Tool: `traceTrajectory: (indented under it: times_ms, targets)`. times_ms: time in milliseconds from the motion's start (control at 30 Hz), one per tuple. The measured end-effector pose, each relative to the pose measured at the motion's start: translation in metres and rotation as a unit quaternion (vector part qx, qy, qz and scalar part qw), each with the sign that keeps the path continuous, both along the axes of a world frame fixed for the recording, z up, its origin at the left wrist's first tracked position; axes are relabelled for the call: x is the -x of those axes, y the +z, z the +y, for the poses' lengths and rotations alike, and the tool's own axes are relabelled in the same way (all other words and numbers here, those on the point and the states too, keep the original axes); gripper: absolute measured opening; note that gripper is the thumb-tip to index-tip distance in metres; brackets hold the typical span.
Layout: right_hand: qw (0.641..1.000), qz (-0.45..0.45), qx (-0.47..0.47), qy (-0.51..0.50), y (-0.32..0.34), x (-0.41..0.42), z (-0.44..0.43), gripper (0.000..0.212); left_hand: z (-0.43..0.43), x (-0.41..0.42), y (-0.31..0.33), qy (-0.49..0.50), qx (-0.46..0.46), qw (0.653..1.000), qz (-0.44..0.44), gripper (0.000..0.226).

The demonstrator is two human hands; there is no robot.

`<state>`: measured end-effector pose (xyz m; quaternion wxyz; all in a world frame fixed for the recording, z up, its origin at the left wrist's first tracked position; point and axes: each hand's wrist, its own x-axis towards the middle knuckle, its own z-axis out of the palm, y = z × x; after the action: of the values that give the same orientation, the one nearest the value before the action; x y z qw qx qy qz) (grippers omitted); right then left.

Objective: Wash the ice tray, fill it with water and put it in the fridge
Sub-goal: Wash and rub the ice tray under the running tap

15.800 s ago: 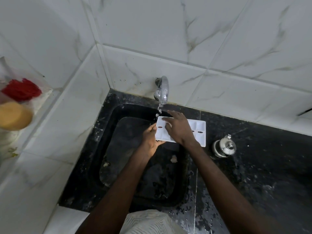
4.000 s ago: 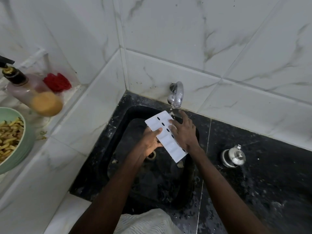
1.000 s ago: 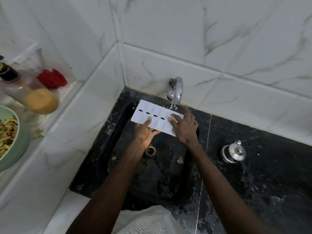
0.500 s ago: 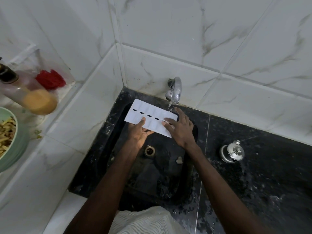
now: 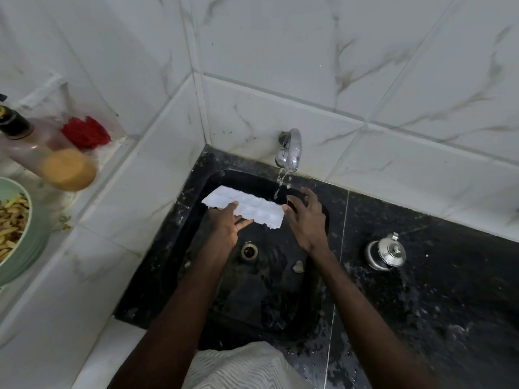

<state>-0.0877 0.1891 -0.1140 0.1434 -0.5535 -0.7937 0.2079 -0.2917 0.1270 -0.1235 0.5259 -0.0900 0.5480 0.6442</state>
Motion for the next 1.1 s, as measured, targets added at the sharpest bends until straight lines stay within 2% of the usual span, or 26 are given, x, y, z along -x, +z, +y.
traceTrajectory:
  times_ms: [133, 267, 367, 567, 667, 833, 1100]
  targets:
    - [0.995, -0.023, 0.095, 0.013, -0.016, -0.004, -0.004, 0.051, 0.001, 0.000, -0.003, 0.013, 0.085, 0.996, -0.002, 0.058]
    - [0.986, -0.051, 0.158, 0.031, -0.034, -0.010, -0.003, 0.041, 0.001, -0.004, -0.006, 0.040, 0.143, 0.988, 0.040, 0.071]
    - [0.978, -0.034, 0.203, 0.033, -0.036, -0.013, -0.005, 0.037, 0.001, -0.010, -0.001, 0.010, 0.117, 0.992, 0.050, 0.071]
    - [0.968, 0.062, 0.233, 0.070, -0.025, -0.015, -0.014, 0.060, 0.000, -0.015, -0.006, -0.070, 0.070, 0.993, 0.056, 0.039]
    - [0.966, 0.026, 0.233, 0.110, -0.024, -0.020, -0.022, 0.073, 0.002, -0.017, -0.004, -0.069, 0.046, 0.995, 0.049, 0.033]
    - [0.972, -0.022, 0.174, 0.156, -0.022, -0.023, -0.026, 0.078, 0.003, -0.021, -0.001, -0.081, 0.021, 0.996, 0.041, 0.035]
    - [0.973, -0.047, 0.167, 0.154, -0.005, -0.002, 0.018, 0.080, 0.003, -0.044, 0.003, -0.169, -0.035, 0.985, 0.017, 0.041]
